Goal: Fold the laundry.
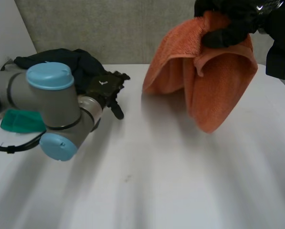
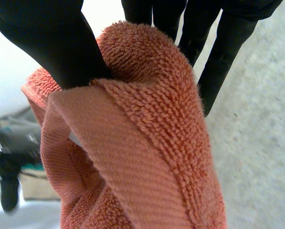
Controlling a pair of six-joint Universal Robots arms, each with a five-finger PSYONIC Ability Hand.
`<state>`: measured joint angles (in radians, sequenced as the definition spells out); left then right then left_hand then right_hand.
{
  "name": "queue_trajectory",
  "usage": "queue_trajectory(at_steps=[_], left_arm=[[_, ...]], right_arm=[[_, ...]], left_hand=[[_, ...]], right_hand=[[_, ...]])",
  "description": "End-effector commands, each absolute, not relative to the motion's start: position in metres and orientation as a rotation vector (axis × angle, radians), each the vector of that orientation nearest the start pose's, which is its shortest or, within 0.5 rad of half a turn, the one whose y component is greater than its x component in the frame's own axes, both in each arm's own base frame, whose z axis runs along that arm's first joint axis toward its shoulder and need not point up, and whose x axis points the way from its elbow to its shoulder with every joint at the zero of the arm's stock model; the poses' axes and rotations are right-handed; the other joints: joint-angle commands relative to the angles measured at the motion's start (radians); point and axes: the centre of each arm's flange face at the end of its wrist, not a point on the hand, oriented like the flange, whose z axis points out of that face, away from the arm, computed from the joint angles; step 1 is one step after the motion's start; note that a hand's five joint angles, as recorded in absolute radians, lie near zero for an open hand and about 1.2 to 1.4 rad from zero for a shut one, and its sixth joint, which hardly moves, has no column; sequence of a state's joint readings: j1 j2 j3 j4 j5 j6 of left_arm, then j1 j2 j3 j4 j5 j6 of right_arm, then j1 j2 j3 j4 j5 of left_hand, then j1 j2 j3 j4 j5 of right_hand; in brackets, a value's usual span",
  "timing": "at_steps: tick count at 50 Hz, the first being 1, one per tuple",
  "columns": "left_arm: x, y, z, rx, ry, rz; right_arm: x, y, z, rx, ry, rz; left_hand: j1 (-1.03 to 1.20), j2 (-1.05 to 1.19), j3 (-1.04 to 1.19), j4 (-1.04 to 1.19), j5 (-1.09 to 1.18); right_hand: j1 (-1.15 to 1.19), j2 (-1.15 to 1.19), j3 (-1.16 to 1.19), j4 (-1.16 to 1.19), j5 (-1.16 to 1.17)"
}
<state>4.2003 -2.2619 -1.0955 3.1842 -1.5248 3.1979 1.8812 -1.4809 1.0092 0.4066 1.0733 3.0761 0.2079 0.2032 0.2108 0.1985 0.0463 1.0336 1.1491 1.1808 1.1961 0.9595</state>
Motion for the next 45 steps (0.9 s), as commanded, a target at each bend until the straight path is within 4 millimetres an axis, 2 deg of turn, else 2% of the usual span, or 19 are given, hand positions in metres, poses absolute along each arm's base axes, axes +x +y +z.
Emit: queue_trajectory(at_steps=[1, 5, 10, 12, 14, 16, 20, 23, 27, 29, 32, 33, 35, 36, 37, 39, 40, 43, 45], left_arm=[[-0.346, -0.304, 0.173, 0.773, 2.810, -2.004], [-0.351, -0.289, 0.164, 0.774, 2.962, -1.883], [-0.355, -0.282, 0.159, 0.752, 3.028, -1.834], [-0.354, -0.284, 0.159, 0.725, 3.028, -1.839], [-0.351, -0.288, 0.156, 0.706, 3.031, -1.827], [-0.349, -0.290, 0.156, 0.692, 3.027, -1.827], [-0.333, -0.303, 0.165, 0.603, 3.002, -1.831], [-0.310, -0.313, 0.196, 0.561, 2.912, -1.909], [-0.277, -0.305, 0.255, 0.613, 2.680, -2.077], [-0.263, -0.289, 0.291, 0.669, 2.504, -2.205], [-0.252, -0.271, 0.322, 0.722, 2.301, -2.332], [-0.248, -0.259, 0.339, 0.745, 2.179, -2.413], [-0.245, -0.248, 0.351, 0.766, 2.081, -2.472], [-0.243, -0.244, 0.354, 0.768, 2.044, -2.489], [-0.244, -0.242, 0.349, 0.791, 2.027, -2.479], [-0.247, -0.243, 0.340, 0.821, 2.033, -2.454], [-0.254, -0.243, 0.331, 0.868, 2.042, -2.418], [-0.264, -0.249, 0.309, 0.936, 2.083, -2.332], [-0.273, -0.256, 0.284, 0.992, 2.118, -2.233]], right_arm=[[0.258, -0.196, 0.428, -0.799, 1.588, -1.814], [0.256, -0.182, 0.436, -0.780, 1.551, -1.811], [0.256, -0.165, 0.443, -0.763, 1.512, -1.771], [0.255, -0.162, 0.445, -0.747, 1.502, -1.766], [0.252, -0.160, 0.448, -0.720, 1.490, -1.770], [0.250, -0.162, 0.450, -0.694, 1.493, -1.771], [0.238, -0.184, 0.448, -0.623, 1.531, -1.805], [0.222, -0.214, 0.439, -0.556, 1.612, -1.838], [0.207, -0.252, 0.411, -0.516, 1.744, -1.794], [0.199, -0.273, 0.390, -0.508, 1.839, -1.749], [0.193, -0.289, 0.366, -0.529, 1.957, -1.679], [0.192, -0.298, 0.348, -0.569, 2.039, -1.619], [0.191, -0.303, 0.331, -0.633, 2.116, -1.552], [0.191, -0.305, 0.323, -0.667, 2.157, -1.516], [0.191, -0.309, 0.307, -0.753, 2.232, -1.442], [0.193, -0.312, 0.291, -0.846, 2.293, -1.366], [0.197, -0.316, 0.280, -0.947, 2.332, -1.321], [0.206, -0.325, 0.262, -1.051, 2.390, -1.294], [0.217, -0.337, 0.243, -1.107, 2.436, -1.315]], left_hand=[[-0.033, -0.029, -0.036, -0.024, -0.046], [-0.033, -0.029, -0.036, -0.024, -0.046], [-0.033, -0.029, -0.036, -0.024, -0.046], [0.134, 0.138, 0.131, 0.143, 0.121], [0.649, 0.654, 0.646, 0.659, 0.636], [1.186, 1.191, 1.183, 1.195, 1.173], [1.188, 1.193, 1.185, 1.198, 1.175], [1.188, 1.193, 1.185, 1.198, 1.175], [1.188, 1.193, 1.185, 1.198, 1.175], [1.188, 1.193, 1.185, 1.198, 1.175], [1.188, 1.193, 1.185, 1.198, 1.175], [1.188, 1.193, 1.185, 1.198, 1.175], [1.188, 1.193, 1.185, 1.198, 1.175], [1.188, 1.193, 1.185, 1.198, 1.175], [1.188, 1.193, 1.185, 1.198, 1.175], [1.188, 1.193, 1.185, 1.198, 1.175], [1.188, 1.193, 1.185, 1.198, 1.175], [1.188, 1.193, 1.185, 1.198, 1.175], [1.188, 1.193, 1.185, 1.198, 1.175]], right_hand=[[0.363, 0.247, 0.215, 0.200, 0.262], [0.363, 0.247, 0.215, 0.200, 0.262], [0.363, 0.247, 0.215, 0.200, 0.262], [0.363, 0.247, 0.215, 0.200, 0.262], [0.363, 0.247, 0.215, 0.200, 0.262], [0.363, 0.247, 0.215, 0.200, 0.262], [0.363, 0.247, 0.215, 0.200, 0.262], [0.363, 0.247, 0.215, 0.200, 0.262], [0.363, 0.247, 0.215, 0.200, 0.262], [0.363, 0.247, 0.215, 0.200, 0.262], [0.363, 0.247, 0.215, 0.200, 0.262], [0.363, 0.247, 0.215, 0.200, 0.262], [0.363, 0.247, 0.215, 0.200, 0.262], [0.363, 0.247, 0.215, 0.200, 0.262], [0.363, 0.247, 0.215, 0.200, 0.262], [0.363, 0.247, 0.215, 0.200, 0.262], [0.363, 0.247, 0.215, 0.200, 0.262], [0.363, 0.247, 0.215, 0.200, 0.262], [0.363, 0.247, 0.215, 0.200, 0.262]])
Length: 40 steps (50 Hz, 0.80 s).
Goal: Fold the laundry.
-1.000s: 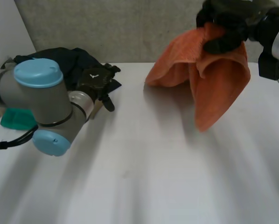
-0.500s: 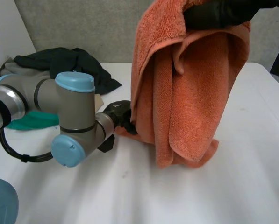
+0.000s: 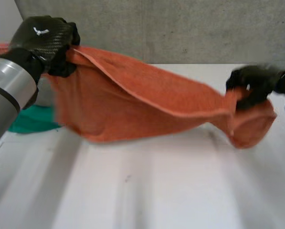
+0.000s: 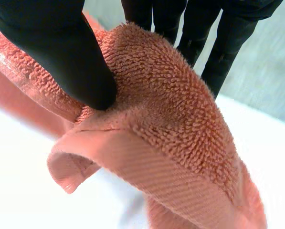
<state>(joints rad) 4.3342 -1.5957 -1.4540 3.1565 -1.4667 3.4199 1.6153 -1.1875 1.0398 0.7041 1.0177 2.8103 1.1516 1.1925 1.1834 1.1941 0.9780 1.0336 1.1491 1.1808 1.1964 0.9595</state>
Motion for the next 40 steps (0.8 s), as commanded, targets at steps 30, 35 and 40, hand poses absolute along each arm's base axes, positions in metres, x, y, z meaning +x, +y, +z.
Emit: queue_trajectory(at_steps=[30, 35, 40], left_arm=[[-0.291, -0.235, 0.268, 1.065, 2.192, -2.117], [-0.289, -0.225, 0.277, 1.073, 2.188, -2.139], [-0.286, -0.222, 0.276, 1.074, 2.200, -2.122]], right_arm=[[0.250, -0.285, 0.208, -1.207, 2.313, -1.639], [0.263, -0.302, 0.184, -1.245, 2.245, -1.758], [0.275, -0.318, 0.157, -1.282, 2.238, -1.806]], left_hand=[[0.245, 0.204, 0.213, 0.202, 0.244], [0.245, 0.204, 0.213, 0.202, 0.244], [0.245, 0.204, 0.213, 0.202, 0.244]], right_hand=[[-0.795, -0.910, -0.942, -0.957, -0.895], [-0.613, -0.728, -0.760, -0.775, -0.713], [-0.496, -0.611, -0.643, -0.658, -0.596]])
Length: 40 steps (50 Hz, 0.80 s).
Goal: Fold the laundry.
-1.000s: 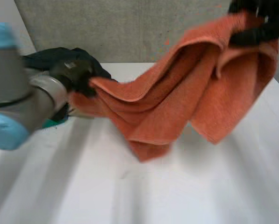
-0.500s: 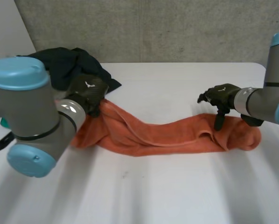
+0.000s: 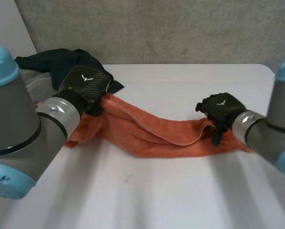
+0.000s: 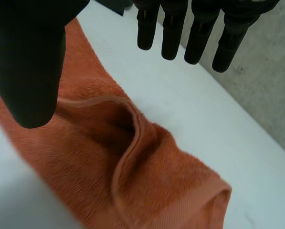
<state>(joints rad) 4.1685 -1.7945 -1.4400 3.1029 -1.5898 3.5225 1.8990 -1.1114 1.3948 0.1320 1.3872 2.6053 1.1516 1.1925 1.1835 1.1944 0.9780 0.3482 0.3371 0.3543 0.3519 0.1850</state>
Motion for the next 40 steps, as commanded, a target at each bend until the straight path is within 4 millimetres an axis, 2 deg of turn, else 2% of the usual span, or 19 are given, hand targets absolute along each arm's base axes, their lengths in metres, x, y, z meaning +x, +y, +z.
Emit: queue_trajectory(at_steps=[1, 3, 5, 9, 10, 14, 18, 19, 21, 22, 25, 26, 29, 30, 33, 36, 37, 38, 40], left_arm=[[-0.286, -0.223, 0.276, 1.072, 2.203, -2.120], [-0.285, -0.224, 0.276, 1.063, 2.201, -2.120], [-0.283, -0.226, 0.276, 1.055, 2.204, -2.119], [-0.281, -0.231, 0.277, 1.039, 2.201, -2.118], [-0.281, -0.231, 0.277, 1.037, 2.202, -2.118], [-0.280, -0.234, 0.272, 1.041, 2.210, -2.094], [-0.278, -0.246, 0.262, 1.034, 2.225, -2.047], [-0.277, -0.251, 0.257, 1.041, 2.227, -2.020], [-0.277, -0.255, 0.251, 1.063, 2.232, -1.985], [-0.277, -0.256, 0.243, 1.108, 2.248, -1.917], [-0.276, -0.255, 0.227, 1.212, 2.281, -1.761], [-0.277, -0.254, 0.218, 1.278, 2.299, -1.666], [-0.279, -0.256, 0.207, 1.353, 2.317, -1.541], [-0.282, -0.258, 0.202, 1.396, 2.320, -1.477], [-0.289, -0.266, 0.202, 1.411, 2.306, -1.457], [-0.300, -0.287, 0.222, 1.339, 2.218, -1.572], [-0.303, -0.293, 0.233, 1.307, 2.184, -1.627], [-0.307, -0.306, 0.256, 1.233, 2.106, -1.748], [-0.311, -0.319, 0.286, 1.140, 1.996, -1.902]], right_arm=[[0.278, -0.321, 0.152, -1.286, 2.238, -1.807], [0.281, -0.326, 0.146, -1.294, 2.241, -1.813], [0.284, -0.333, 0.137, -1.309, 2.258, -1.809], [0.283, -0.347, 0.134, -1.285, 2.290, -1.845], [0.281, -0.349, 0.137, -1.276, 2.295, -1.859], [0.276, -0.346, 0.153, -1.240, 2.322, -1.862], [0.266, -0.327, 0.193, -1.297, 2.296, -1.855], [0.257, -0.317, 0.210, -1.361, 2.314, -1.800], [0.248, -0.306, 0.219, -1.441, 2.345, -1.702], [0.239, -0.296, 0.216, -1.531, 2.399, -1.539], [0.227, -0.280, 0.213, -1.663, 2.453, -1.287], [0.223, -0.270, 0.214, -1.748, 2.458, -1.140], [0.218, -0.260, 0.215, -1.840, 2.459, -0.984], [0.218, -0.265, 0.213, -1.869, 2.461, -0.983], [0.220, -0.279, 0.215, -1.855, 2.478, -1.084], [0.228, -0.305, 0.232, -1.769, 2.462, -1.377], [0.231, -0.313, 0.241, -1.733, 2.444, -1.482], [0.236, -0.332, 0.259, -1.627, 2.395, -1.712], [0.240, -0.350, 0.285, -1.477, 2.309, -1.972]], left_hand=[[0.245, 0.204, 0.213, 0.202, 0.244], [0.245, 0.204, 0.213, 0.202, 0.244], [0.245, 0.204, 0.213, 0.202, 0.244], [0.245, 0.204, 0.213, 0.202, 0.244], [0.245, 0.204, 0.213, 0.202, 0.244], [0.245, 0.204, 0.213, 0.202, 0.244], [0.245, 0.204, 0.213, 0.202, 0.244], [0.245, 0.204, 0.213, 0.202, 0.244], [0.245, 0.204, 0.213, 0.202, 0.244], [0.245, 0.204, 0.213, 0.202, 0.244], [0.245, 0.204, 0.213, 0.202, 0.244], [0.245, 0.204, 0.213, 0.202, 0.244], [0.245, 0.204, 0.213, 0.202, 0.244], [0.245, 0.204, 0.213, 0.202, 0.244], [0.245, 0.204, 0.213, 0.202, 0.244], [0.245, 0.204, 0.213, 0.202, 0.244], [0.245, 0.204, 0.213, 0.202, 0.244], [0.245, 0.204, 0.213, 0.202, 0.244], [0.245, 0.204, 0.213, 0.202, 0.244]], right_hand=[[0.205, 0.216, 0.199, 0.201, 0.194], [0.255, 0.266, 0.249, 0.251, 0.243], [0.489, 0.500, 0.483, 0.485, 0.478], [0.964, 0.975, 0.958, 0.960, 0.952], [1.047, 1.058, 1.041, 1.043, 1.036], [1.048, 1.059, 1.042, 1.044, 1.037], [1.048, 1.059, 1.042, 1.044, 1.037], [1.048, 1.059, 1.042, 1.044, 1.037], [1.048, 1.059, 1.042, 1.044, 1.037], [1.048, 1.059, 1.042, 1.044, 1.037], [1.048, 1.059, 1.042, 1.044, 1.037], [1.048, 1.059, 1.042, 1.044, 1.037], [1.048, 1.059, 1.042, 1.044, 1.037], [1.048, 1.059, 1.042, 1.044, 1.037], [1.048, 1.059, 1.042, 1.044, 1.037], [1.048, 1.059, 1.042, 1.044, 1.037], [1.048, 1.059, 1.042, 1.044, 1.037], [1.048, 1.059, 1.042, 1.044, 1.037], [1.048, 1.059, 1.042, 1.044, 1.037]])
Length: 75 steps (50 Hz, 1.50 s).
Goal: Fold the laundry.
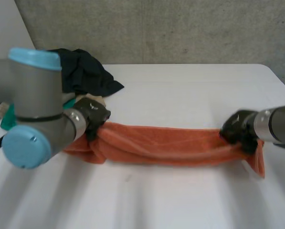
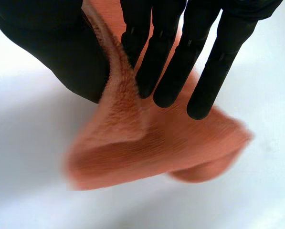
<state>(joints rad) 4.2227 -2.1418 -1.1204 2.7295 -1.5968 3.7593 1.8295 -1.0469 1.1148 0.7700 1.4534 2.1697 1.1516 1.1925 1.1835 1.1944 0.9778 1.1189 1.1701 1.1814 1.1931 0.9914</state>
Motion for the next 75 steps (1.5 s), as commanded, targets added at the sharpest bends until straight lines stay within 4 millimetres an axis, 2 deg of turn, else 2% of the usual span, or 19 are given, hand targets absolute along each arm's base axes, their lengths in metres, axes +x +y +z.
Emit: queue_trajectory(at_steps=[1, 2, 3, 4, 7, 9, 11, 14, 21, 22, 25, 26, 33, 38, 43, 52, 59, 68, 75], left_arm=[[-0.313, -0.324, 0.303, 1.089, 1.937, -1.987], [-0.314, -0.334, 0.342, 0.960, 1.793, -2.174], [-0.314, -0.337, 0.357, 0.908, 1.733, -2.249], [-0.312, -0.337, 0.393, 0.793, 1.587, -2.416], [-0.307, -0.335, 0.438, 0.605, 1.358, -2.657], [-0.306, -0.333, 0.450, 0.549, 1.274, -2.733], [-0.306, -0.331, 0.456, 0.517, 1.207, -2.793], [-0.307, -0.333, 0.440, 0.567, 1.258, -2.764], [-0.303, -0.343, 0.370, 0.709, 1.543, -2.556], [-0.301, -0.345, 0.348, 0.750, 1.623, -2.492], [-0.298, -0.344, 0.316, 0.805, 1.736, -2.392], [-0.296, -0.343, 0.294, 0.840, 1.801, -2.327], [-0.281, -0.340, 0.195, 1.039, 2.017, -1.992], [-0.271, -0.340, 0.152, 1.149, 2.060, -1.796], [-0.263, -0.339, 0.139, 1.194, 2.076, -1.676], [-0.256, -0.337, 0.141, 1.181, 2.071, -1.660], [-0.243, -0.334, 0.138, 1.195, 2.038, -1.611], [-0.229, -0.324, 0.160, 1.164, 1.973, -1.666], [-0.228, -0.314, 0.169, 1.193, 2.066, -1.721]], right_arm=[[0.243, -0.365, 0.311, -1.288, 2.189, -2.216], [0.243, -0.372, 0.324, -1.187, 2.120, -2.325], [0.242, -0.381, 0.338, -1.050, 2.027, -2.445], [0.241, -0.385, 0.348, -0.963, 1.962, -2.511], [0.232, -0.385, 0.405, -0.596, 1.553, -2.782], [0.228, -0.379, 0.425, -0.513, 1.395, -2.854], [0.228, -0.371, 0.430, -0.499, 1.329, -2.870], [0.228, -0.369, 0.417, -0.556, 1.382, -2.819], [0.238, -0.357, 0.362, -0.752, 1.608, -2.542], [0.238, -0.355, 0.347, -0.786, 1.677, -2.471], [0.236, -0.352, 0.321, -0.829, 1.792, -2.352], [0.235, -0.348, 0.302, -0.859, 1.870, -2.264], [0.230, -0.334, 0.204, -1.074, 2.175, -1.864], [0.224, -0.328, 0.167, -1.200, 2.286, -1.697], [0.221, -0.323, 0.157, -1.237, 2.332, -1.619], [0.212, -0.319, 0.156, -1.200, 2.373, -1.596], [0.203, -0.317, 0.151, -1.176, 2.410, -1.568], [0.200, -0.317, 0.155, -1.159, 2.419, -1.576], [0.200, -0.311, 0.157, -1.149, 2.417, -1.568]], left_hand=[[0.245, 0.204, 0.213, 0.202, 0.244], [0.245, 0.204, 0.213, 0.202, 0.244], [0.245, 0.204, 0.213, 0.202, 0.244], [0.245, 0.204, 0.213, 0.202, 0.244], [0.245, 0.204, 0.213, 0.202, 0.244], [0.245, 0.204, 0.213, 0.202, 0.244], [0.245, 0.204, 0.213, 0.202, 0.244], [0.245, 0.204, 0.213, 0.202, 0.244], [0.245, 0.204, 0.213, 0.202, 0.244], [0.245, 0.204, 0.213, 0.202, 0.244], [0.245, 0.204, 0.213, 0.202, 0.244], [0.245, 0.204, 0.213, 0.202, 0.244], [0.204, 0.163, 0.172, 0.162, 0.204], [0.078, 0.037, 0.046, 0.035, 0.077], [-0.066, -0.107, -0.098, -0.109, -0.067], [-0.450, -0.491, -0.482, -0.493, -0.451], [-0.430, -0.471, -0.462, -0.473, -0.431], [-0.424, -0.465, -0.456, -0.467, -0.425], [-0.589, -0.630, -0.621, -0.632, -0.589]], right_hand=[[0.277, 0.226, 0.215, 0.203, 0.230], [0.277, 0.226, 0.215, 0.203, 0.230], [0.277, 0.226, 0.215, 0.203, 0.230], [0.277, 0.226, 0.215, 0.203, 0.230], [0.277, 0.226, 0.215, 0.203, 0.230], [0.277, 0.226, 0.215, 0.203, 0.230], [0.277, 0.226, 0.215, 0.203, 0.230], [0.277, 0.226, 0.215, 0.203, 0.230], [0.277, 0.226, 0.215, 0.203, 0.230], [0.277, 0.226, 0.215, 0.203, 0.230], [0.277, 0.226, 0.215, 0.203, 0.230], [0.277, 0.226, 0.215, 0.203, 0.230], [0.277, 0.226, 0.215, 0.203, 0.230], [0.277, 0.226, 0.215, 0.203, 0.230], [0.277, 0.226, 0.215, 0.203, 0.230], [0.277, 0.226, 0.215, 0.203, 0.230], [0.277, 0.226, 0.215, 0.203, 0.230], [0.277, 0.226, 0.215, 0.203, 0.230], [0.277, 0.226, 0.215, 0.203, 0.230]])
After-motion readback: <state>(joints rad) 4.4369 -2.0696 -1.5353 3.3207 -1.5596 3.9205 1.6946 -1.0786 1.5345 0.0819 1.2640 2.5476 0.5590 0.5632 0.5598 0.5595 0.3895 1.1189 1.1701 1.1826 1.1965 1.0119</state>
